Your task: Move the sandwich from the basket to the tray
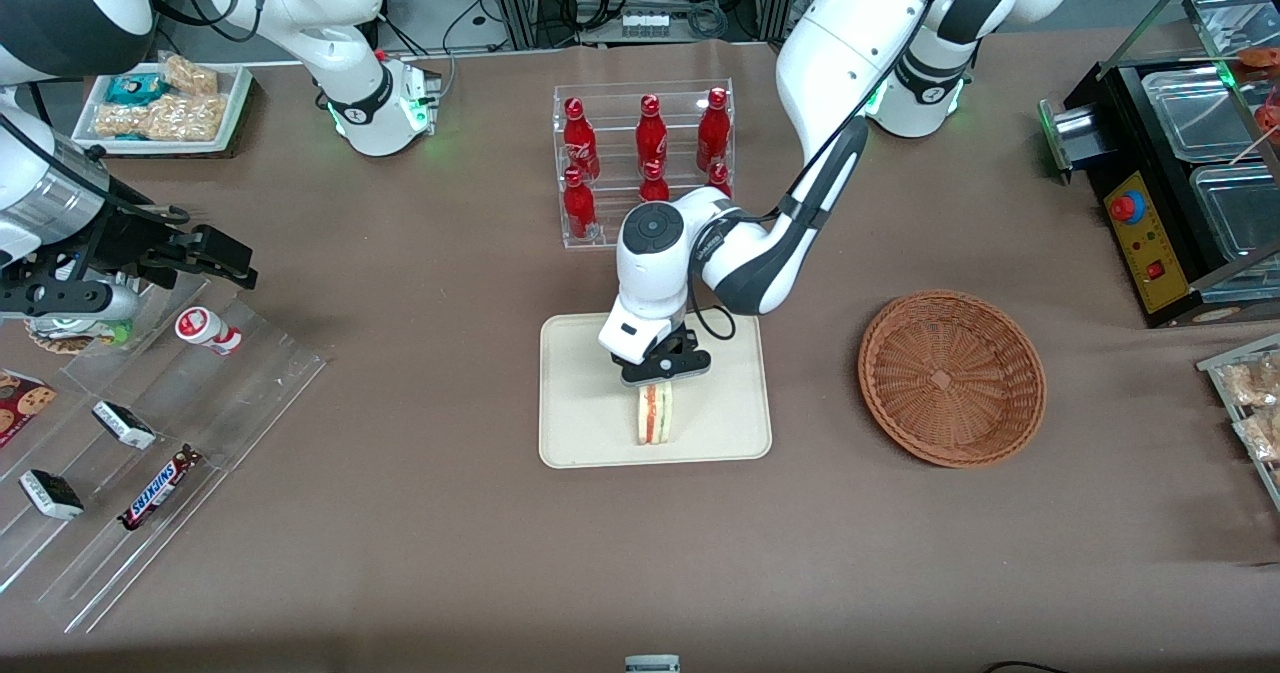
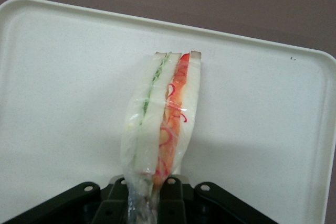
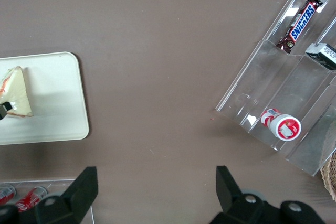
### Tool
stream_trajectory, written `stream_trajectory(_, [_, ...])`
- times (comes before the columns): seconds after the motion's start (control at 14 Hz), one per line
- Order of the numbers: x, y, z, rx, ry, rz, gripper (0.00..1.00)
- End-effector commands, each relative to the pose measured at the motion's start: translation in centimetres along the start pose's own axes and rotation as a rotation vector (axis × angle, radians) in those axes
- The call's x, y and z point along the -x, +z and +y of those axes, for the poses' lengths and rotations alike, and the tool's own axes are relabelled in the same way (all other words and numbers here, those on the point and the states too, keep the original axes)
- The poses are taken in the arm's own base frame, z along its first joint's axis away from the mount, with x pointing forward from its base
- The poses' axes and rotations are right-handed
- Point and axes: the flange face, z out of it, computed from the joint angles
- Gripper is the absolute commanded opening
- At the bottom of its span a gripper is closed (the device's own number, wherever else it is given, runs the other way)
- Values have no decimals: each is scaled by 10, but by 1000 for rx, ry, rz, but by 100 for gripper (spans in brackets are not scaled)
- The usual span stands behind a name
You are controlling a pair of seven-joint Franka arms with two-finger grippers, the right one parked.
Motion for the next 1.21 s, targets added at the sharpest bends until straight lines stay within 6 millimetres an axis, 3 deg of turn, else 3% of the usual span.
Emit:
stream_trajectory(0.0, [-3,-10,7,6,-7,36,100])
stream_trajectory(0.21, [-17,-63,6,12,-17,57,100])
stream_trajectory(0.43, [-31,-146,-5,-7,-48,72,100])
stream_trajectory(0.57, [-40,-194,-23,-45,-63,88,100])
stream_trajectory(0.71, [-91,-207,-74,-75,-178,71,100])
stream_trajectory(0.86, [-115,-203,-113,-116,-197,55,100])
stream_trajectory(1.14, [-148,-213,-234,-153,-124,-24,100])
